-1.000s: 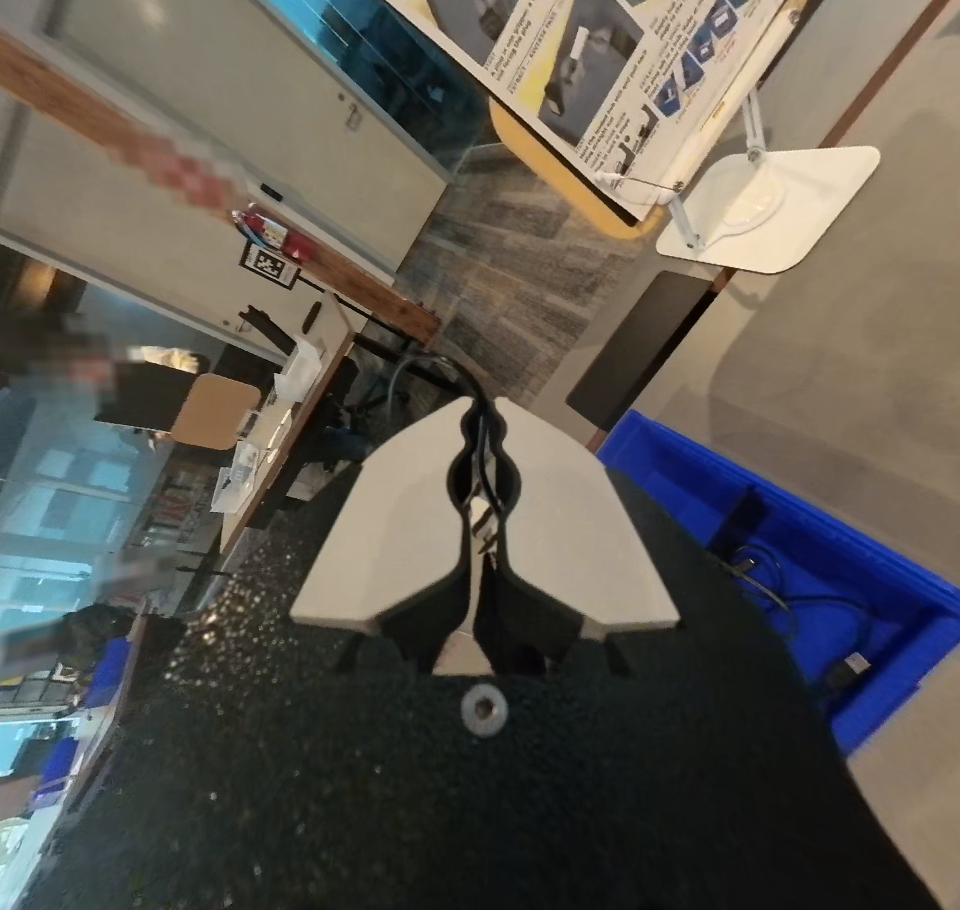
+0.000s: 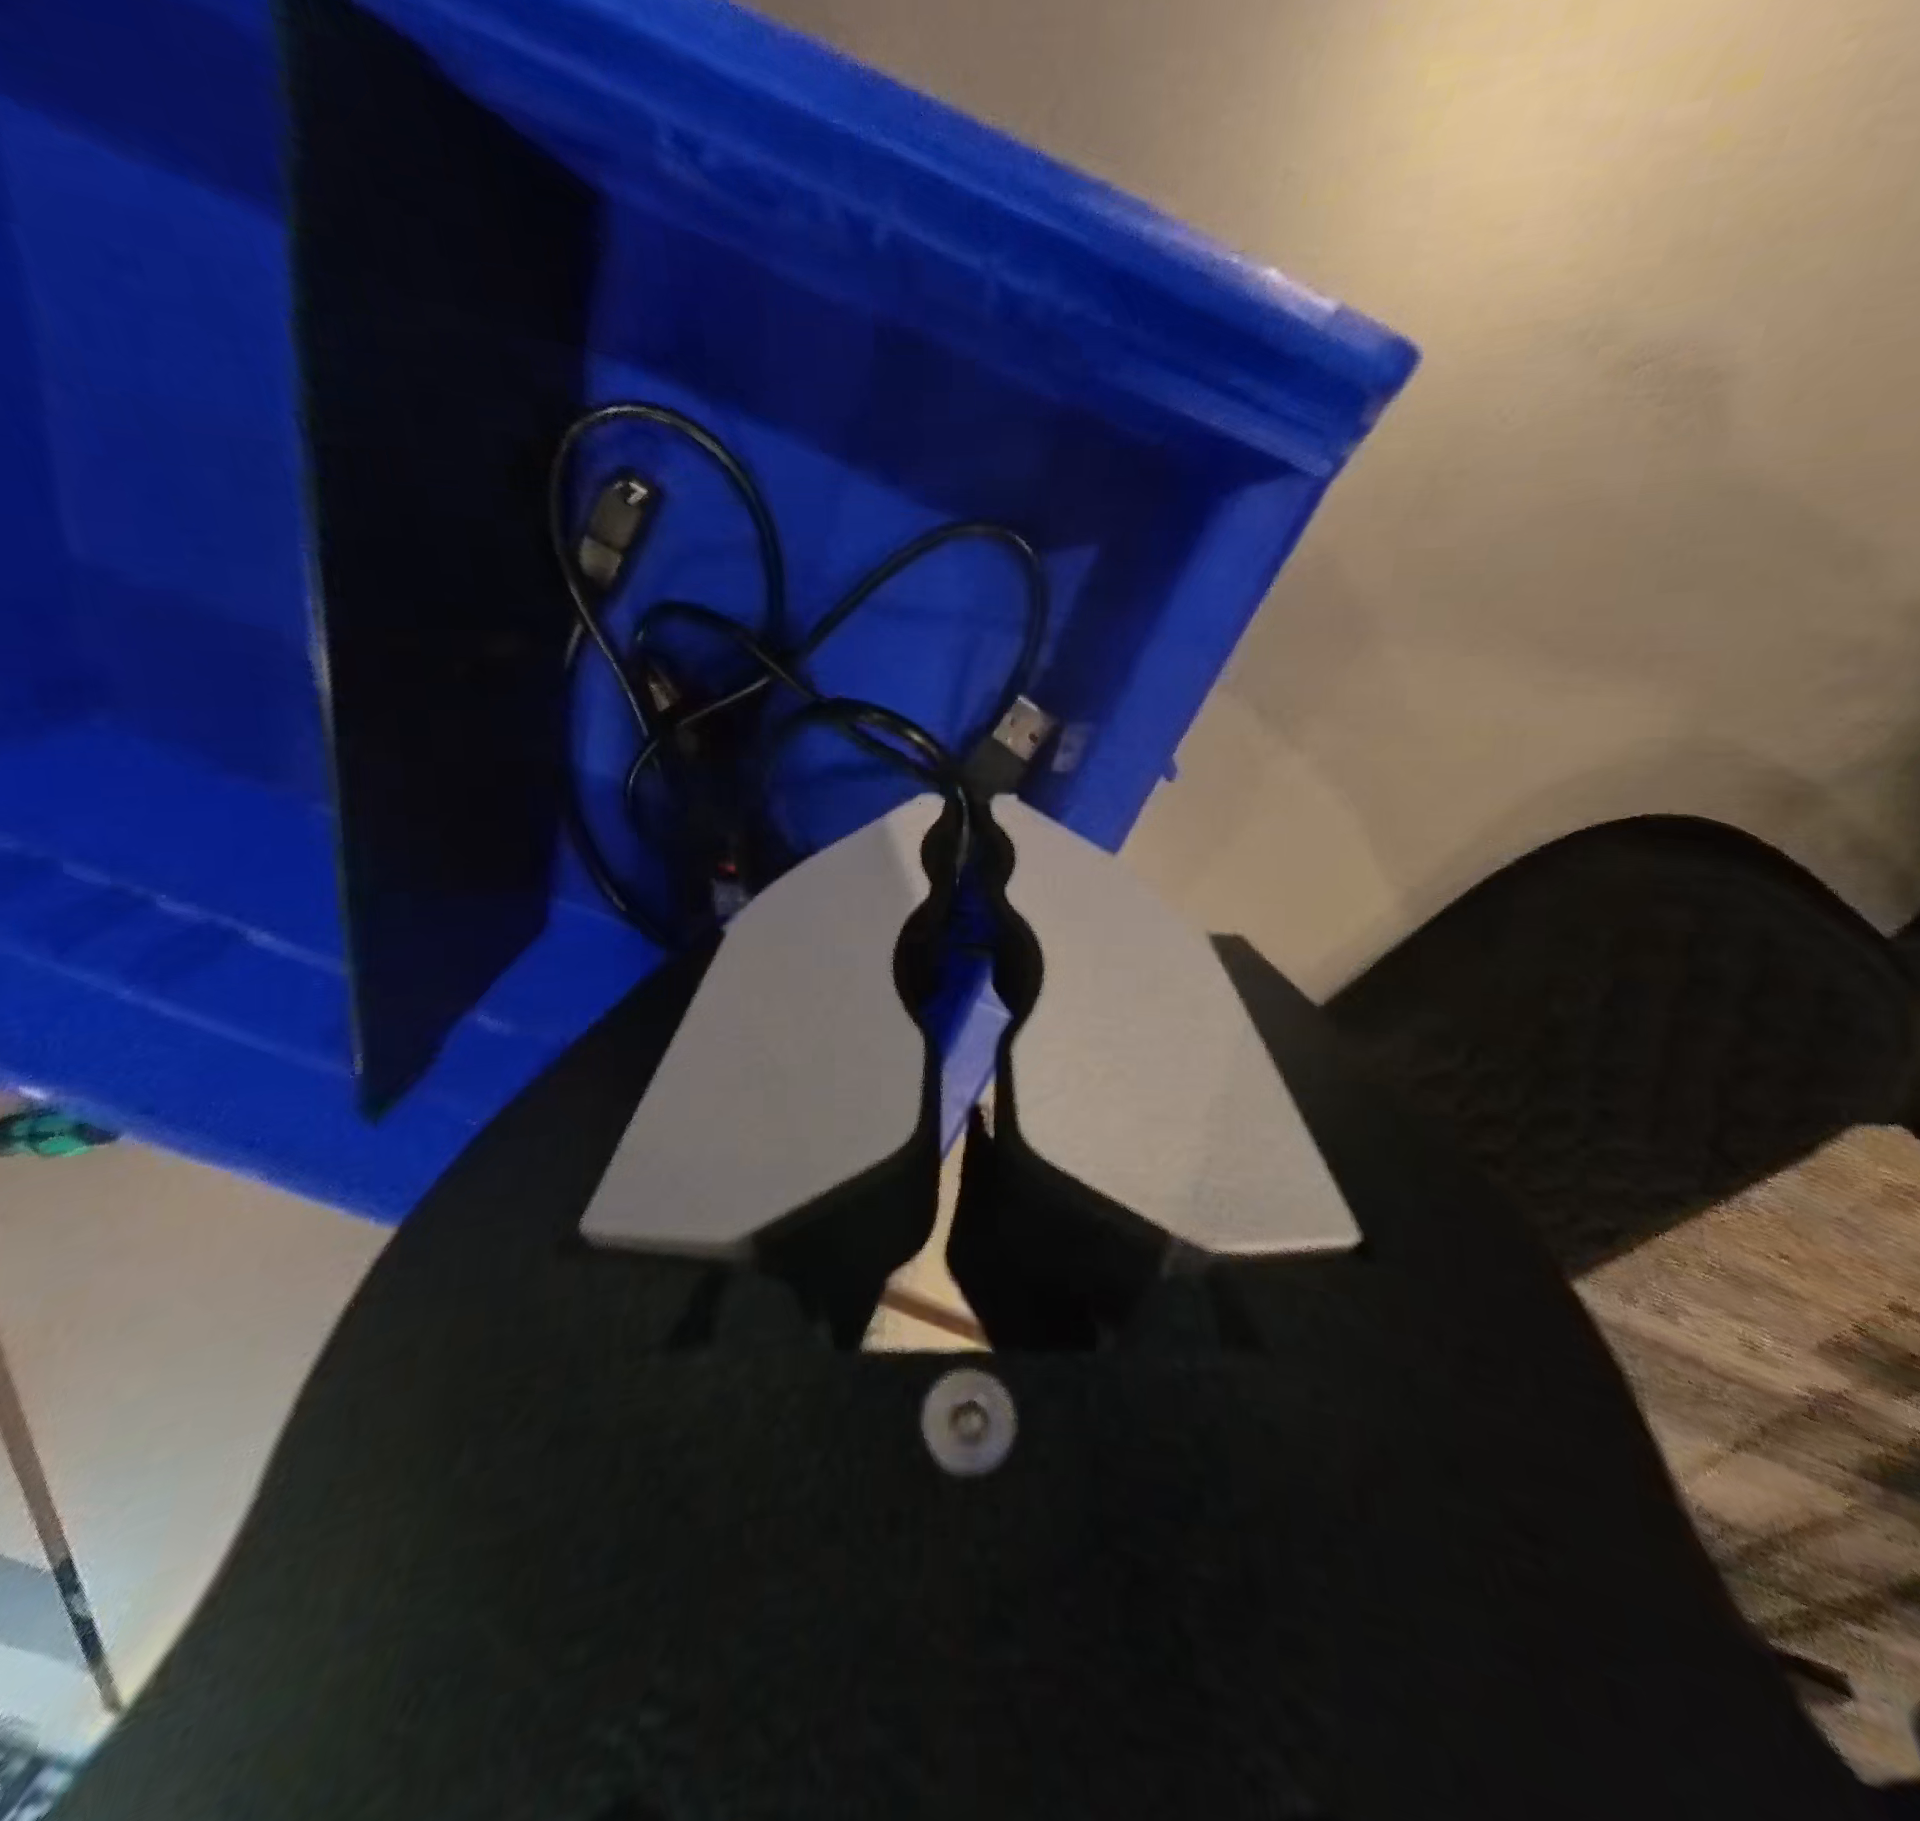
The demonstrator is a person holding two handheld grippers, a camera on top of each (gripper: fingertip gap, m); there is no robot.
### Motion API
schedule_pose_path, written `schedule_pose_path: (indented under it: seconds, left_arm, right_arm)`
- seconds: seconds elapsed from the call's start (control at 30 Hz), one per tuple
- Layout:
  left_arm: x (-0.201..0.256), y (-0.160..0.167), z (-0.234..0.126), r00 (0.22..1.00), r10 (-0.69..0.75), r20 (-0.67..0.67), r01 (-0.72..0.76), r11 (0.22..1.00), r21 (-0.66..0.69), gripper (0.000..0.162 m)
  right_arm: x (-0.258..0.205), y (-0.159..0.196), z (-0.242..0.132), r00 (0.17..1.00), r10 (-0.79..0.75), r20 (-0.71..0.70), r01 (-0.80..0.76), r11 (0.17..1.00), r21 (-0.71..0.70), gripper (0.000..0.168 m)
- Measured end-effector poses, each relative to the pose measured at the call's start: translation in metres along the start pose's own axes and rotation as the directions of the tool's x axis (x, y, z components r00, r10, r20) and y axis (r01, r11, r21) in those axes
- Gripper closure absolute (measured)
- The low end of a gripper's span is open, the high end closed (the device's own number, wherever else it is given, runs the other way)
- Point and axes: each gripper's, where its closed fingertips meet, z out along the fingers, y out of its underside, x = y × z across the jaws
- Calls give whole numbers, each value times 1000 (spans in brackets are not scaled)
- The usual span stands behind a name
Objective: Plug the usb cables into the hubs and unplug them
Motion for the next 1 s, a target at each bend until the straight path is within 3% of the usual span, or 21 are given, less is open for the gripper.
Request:
schedule_pose_path:
  seconds: [0.17,0.3,0.4,0.8,1.0]
  left_arm:
    - [-5,-12,13,995,84,51,-87,995,58,158]
    - [-6,-22,15,948,298,110,-308,946,100,140]
    - [-4,-21,24,921,379,84,-386,918,94,132]
    - [-13,-26,64,828,561,30,-561,828,17,142]
    - [-15,-25,73,827,563,-8,-562,827,5,143]
  right_arm:
    - [0,0,0,1000,4,0,-4,1000,0,156]
    - [1,2,0,1000,13,1,-13,1000,-2,156]
    - [1,3,1,1000,15,2,-15,1000,-8,156]
    - [2,10,1,1000,28,1,-28,999,-30,156]
    - [3,11,1,999,34,1,-34,999,-33,156]
